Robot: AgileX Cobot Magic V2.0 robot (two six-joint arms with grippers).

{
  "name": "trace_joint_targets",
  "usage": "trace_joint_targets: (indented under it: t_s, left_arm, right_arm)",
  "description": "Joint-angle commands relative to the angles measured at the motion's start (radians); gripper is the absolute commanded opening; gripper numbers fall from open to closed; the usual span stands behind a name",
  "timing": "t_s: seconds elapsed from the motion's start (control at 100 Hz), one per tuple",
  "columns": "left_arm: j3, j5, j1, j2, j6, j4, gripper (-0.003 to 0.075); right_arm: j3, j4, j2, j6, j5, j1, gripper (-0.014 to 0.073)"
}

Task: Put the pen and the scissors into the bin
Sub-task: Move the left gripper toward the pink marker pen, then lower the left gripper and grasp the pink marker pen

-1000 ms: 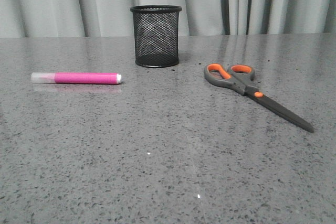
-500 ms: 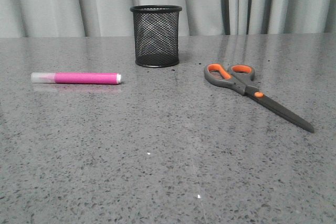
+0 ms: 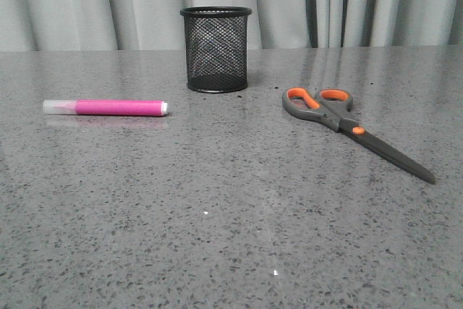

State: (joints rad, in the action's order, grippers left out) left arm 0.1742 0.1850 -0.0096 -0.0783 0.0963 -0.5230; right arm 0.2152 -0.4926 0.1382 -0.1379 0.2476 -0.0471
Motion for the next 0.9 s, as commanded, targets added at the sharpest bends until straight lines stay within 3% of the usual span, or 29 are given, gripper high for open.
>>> trace_joint_targets:
  t_s: [0.0,0.14,0.37,0.44,0.5,0.6,0.68,0.79,0.89]
  left_arm:
    - [0.144,0.038,0.003,-0.115,0.003,0.118,-0.002]
    - [0.322,0.192,0.003,-0.302,0.005,0.218,-0.0019]
    - [0.488,0.35,0.001,-0.538,0.087,0.209,-0.0018]
    - [0.509,0.361,0.001,-0.584,0.107,0.181,-0.0017]
    - [0.518,0.363,0.001,-0.617,0.146,0.14,-0.0004]
    - [0.532,0.361,0.001,-0.665,0.208,0.051,0.0085]
    - [0.547,0.361,0.001,-0.702,0.256,-0.013,0.0221]
    - [0.569,0.363,0.001,-0.753,0.284,-0.071,0.0413]
    - [0.595,0.38,0.001,-0.801,0.356,-0.124,0.045]
  right_arm:
    - [0.131,0.058,0.136,-0.019,0.022,-0.006,-0.0064]
    - [0.296,0.082,0.357,-0.019,0.141,-0.006,-0.0064]
    - [0.482,0.082,0.594,-0.032,0.26,0.002,-0.0062]
    - [0.508,0.08,0.627,-0.052,0.268,0.012,-0.0012]
    - [0.524,0.08,0.651,-0.059,0.276,0.022,0.0092]
    - [0.545,0.079,0.682,-0.06,0.289,0.043,0.0331]
    - [0.558,0.079,0.7,-0.06,0.284,0.052,0.0493]
    - [0.563,0.079,0.713,-0.063,0.277,0.054,0.0517]
    - [0.563,0.079,0.715,-0.088,0.275,0.054,0.0516]
